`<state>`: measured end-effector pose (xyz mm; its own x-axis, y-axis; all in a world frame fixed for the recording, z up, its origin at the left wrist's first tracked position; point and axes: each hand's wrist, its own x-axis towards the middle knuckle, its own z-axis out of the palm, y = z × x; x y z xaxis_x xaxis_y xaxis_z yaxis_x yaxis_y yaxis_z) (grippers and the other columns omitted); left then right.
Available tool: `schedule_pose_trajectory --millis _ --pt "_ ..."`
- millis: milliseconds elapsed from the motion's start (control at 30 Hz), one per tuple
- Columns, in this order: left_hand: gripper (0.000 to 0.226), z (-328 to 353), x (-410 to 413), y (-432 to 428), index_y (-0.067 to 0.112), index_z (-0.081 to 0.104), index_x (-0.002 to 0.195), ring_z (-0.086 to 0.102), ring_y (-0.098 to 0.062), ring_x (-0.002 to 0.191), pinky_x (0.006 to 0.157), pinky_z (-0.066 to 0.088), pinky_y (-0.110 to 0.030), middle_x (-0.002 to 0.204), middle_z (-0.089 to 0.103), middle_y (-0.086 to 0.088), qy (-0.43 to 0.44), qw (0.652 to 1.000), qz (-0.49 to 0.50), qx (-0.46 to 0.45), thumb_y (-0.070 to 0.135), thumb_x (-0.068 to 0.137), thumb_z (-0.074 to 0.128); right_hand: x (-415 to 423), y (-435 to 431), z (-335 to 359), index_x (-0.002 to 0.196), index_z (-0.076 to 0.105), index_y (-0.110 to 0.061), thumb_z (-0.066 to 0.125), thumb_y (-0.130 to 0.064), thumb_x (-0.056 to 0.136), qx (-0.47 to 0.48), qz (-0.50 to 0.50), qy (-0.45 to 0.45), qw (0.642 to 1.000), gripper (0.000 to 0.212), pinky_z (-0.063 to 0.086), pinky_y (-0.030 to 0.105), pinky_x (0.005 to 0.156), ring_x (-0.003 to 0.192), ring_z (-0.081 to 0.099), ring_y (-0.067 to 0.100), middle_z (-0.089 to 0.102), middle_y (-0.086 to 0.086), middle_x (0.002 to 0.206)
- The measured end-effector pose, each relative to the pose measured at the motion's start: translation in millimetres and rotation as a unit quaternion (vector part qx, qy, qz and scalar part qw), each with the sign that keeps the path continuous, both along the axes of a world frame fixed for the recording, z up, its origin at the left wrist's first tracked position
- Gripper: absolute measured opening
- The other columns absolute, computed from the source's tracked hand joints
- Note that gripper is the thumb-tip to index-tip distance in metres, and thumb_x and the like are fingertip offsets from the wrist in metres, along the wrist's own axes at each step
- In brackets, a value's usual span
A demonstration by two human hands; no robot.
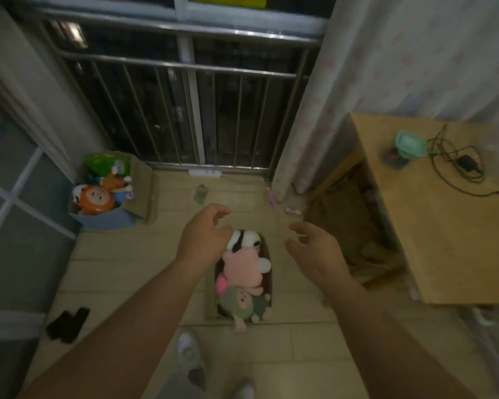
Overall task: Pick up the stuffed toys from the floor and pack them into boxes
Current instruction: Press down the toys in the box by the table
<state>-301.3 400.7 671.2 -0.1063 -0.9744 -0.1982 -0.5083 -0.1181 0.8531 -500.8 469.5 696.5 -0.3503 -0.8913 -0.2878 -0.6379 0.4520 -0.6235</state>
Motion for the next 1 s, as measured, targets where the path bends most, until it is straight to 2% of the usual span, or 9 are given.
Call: schedule_pose_trajectory --millis 133,267,400,500,600,700,800,933,1000 --pt "0.034 -86.1 -4.7 -41.1 0.025 0.06 0.117 0.053 -0.01 0.102 0.084 0.04 -0.022 0.116 0.06 0.005 -0.01 0.998 -0.011 0.053 0.015 0.084 0.061 2.7 -32.5 -85.0 0.128 0.057 -0.021 0.062 -0.028 0.089 0.038 -0.035 -0.01 0.999 0.039 0.042 0.022 0.083 0.104 0.057 0.009 0.06 -0.004 0.128" --pt "0.035 -177.9 -12.8 -73.0 0.026 0.06 0.117 0.055 -0.012 0.104 0.087 0.043 -0.024 0.122 0.06 0.004 -0.008 0.995 -0.022 0.102 0.018 0.083 0.063 5.0 -68.7 -179.4 0.125 0.06 -0.019 0.064 -0.027 0.088 0.06 -0.054 -0.015 0.997 0.038 0.041 0.022 0.082 0.103 0.06 0.013 0.063 -0.002 0.122" --pt "0.037 -265.1 -21.0 -98.9 0.023 0.059 0.119 0.052 -0.009 0.099 0.083 0.041 -0.022 0.124 0.059 0.002 -0.042 0.992 -0.051 0.111 0.015 0.083 0.064 -1.9 -99.1 -271.3 0.126 0.06 -0.016 0.065 -0.021 0.087 0.062 -0.071 -0.032 0.995 0.039 0.043 0.023 0.088 0.108 0.06 0.018 0.063 0.001 0.124" --pt "0.036 -323.4 -28.1 -114.9 0.023 0.059 0.118 0.052 -0.01 0.098 0.085 0.043 -0.024 0.123 0.059 0.001 -0.073 0.989 -0.051 0.117 0.015 0.083 0.064 -14.1 -113.7 -332.6 0.128 0.058 -0.015 0.064 -0.02 0.088 0.069 -0.076 -0.031 0.994 0.041 0.043 0.027 0.094 0.111 0.059 0.02 0.061 0.002 0.127" --pt "0.032 -377.3 -37.8 -122.4 0.02 0.061 0.116 0.051 -0.008 0.093 0.079 0.039 -0.02 0.112 0.056 0.004 -0.085 0.988 -0.032 0.125 0.012 0.085 0.061 -32.9 -121.1 -393.2 0.13 0.056 -0.016 0.062 -0.019 0.089 0.094 -0.079 -0.027 0.992 0.041 0.04 0.024 0.094 0.113 0.058 0.019 0.059 0.001 0.13" --pt "0.027 -429.8 -46.5 -123.1 0.018 0.065 0.107 0.047 -0.003 0.078 0.07 0.035 -0.014 0.096 0.049 0.006 -0.11 0.988 -0.02 0.108 0.004 0.084 0.06 -53.4 -125.7 -454.7 0.131 0.056 -0.013 0.061 -0.018 0.09 0.119 -0.078 -0.024 0.99 0.042 0.036 0.018 0.09 0.113 0.057 0.02 0.058 0.003 0.131" --pt "0.034 -484.2 -51.1 -118.7 0.014 0.063 0.118 0.043 -0.004 0.096 0.083 0.034 -0.016 0.116 0.053 -0.001 -0.138 0.983 0.003 0.124 0.007 0.084 0.062 -71.3 -129.4 -512.1 0.133 0.053 -0.012 0.06 -0.019 0.091 0.149 -0.07 -0.016 0.986 0.043 0.033 0.016 0.088 0.115 0.056 0.02 0.056 0.004 0.134" --pt "0.033 -542.0 -51.0 -107.0 0.011 0.064 0.115 0.044 0.001 0.09 0.085 0.034 -0.008 0.113 0.057 -0.003 -0.161 0.979 0.016 0.122 0.003 0.083 0.062 -85.4 -129.2 -574.8 0.132 0.054 -0.007 0.052 -0.009 0.095 0.166 -0.083 -0.021 0.982 0.037 0.03 0.012 0.089 0.118 0.053 0.022 0.056 0.009 0.132" --pt "0.036 -563.3 -51.6 -102.4 0.017 0.06 0.122 0.044 -0.007 0.109 0.096 0.036 -0.019 0.135 0.045 -0.009 -0.178 0.974 0.032 0.139 0.009 0.086 0.061 -88.7 -130.4 -600.5 0.128 0.056 -0.007 0.048 -0.004 0.094 0.178 -0.103 -0.017 0.978 0.035 0.035 0.014 0.084 0.112 0.055 0.022 0.06 0.011 0.126"
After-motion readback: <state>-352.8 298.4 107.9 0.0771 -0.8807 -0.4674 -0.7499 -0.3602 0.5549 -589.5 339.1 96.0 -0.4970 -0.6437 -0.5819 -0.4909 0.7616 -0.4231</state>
